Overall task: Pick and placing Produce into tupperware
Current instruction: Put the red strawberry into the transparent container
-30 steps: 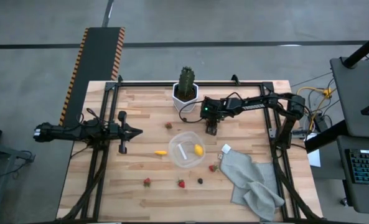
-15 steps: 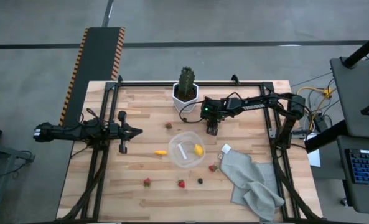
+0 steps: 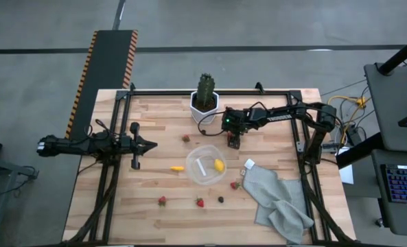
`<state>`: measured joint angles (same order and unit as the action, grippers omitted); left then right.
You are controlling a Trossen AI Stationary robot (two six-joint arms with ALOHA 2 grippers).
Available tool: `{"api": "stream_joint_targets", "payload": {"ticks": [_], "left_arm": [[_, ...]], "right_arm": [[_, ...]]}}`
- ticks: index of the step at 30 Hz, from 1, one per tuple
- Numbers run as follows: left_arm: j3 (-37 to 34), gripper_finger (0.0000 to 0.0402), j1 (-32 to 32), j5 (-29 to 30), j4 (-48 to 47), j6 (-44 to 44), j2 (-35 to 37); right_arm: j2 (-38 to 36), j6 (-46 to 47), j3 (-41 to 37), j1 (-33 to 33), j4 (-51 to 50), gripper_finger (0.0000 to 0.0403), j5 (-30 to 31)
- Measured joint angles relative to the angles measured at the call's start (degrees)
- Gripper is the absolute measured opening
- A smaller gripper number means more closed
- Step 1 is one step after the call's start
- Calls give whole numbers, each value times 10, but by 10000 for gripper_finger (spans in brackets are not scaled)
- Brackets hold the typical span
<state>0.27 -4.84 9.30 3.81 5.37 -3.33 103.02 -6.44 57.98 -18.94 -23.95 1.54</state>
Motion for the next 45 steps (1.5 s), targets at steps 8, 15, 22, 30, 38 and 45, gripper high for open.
{"api": "stream_joint_targets", "payload": {"ticks": [8, 15, 22, 30, 38, 45], "left_arm": [[0, 0, 0, 0, 0, 0, 0], [0, 0, 0, 0, 0, 0, 0], [0, 0, 0, 0, 0, 0, 0], [0, 0, 0, 0, 0, 0, 0], [0, 0, 0, 0, 0, 0, 0], [0, 0, 0, 0, 0, 0, 0]], "right_arm": [[0, -1, 0, 0, -4, 261, -2], [0, -1, 0, 0, -16, 184, -2], [-1, -13, 1, 0, -15, 126, -5], [-1, -15, 1, 0, -16, 126, -5], [-12, 7, 29, 2, -44, 126, -5], [-49, 5, 63, 32, -68, 126, -12]]}}
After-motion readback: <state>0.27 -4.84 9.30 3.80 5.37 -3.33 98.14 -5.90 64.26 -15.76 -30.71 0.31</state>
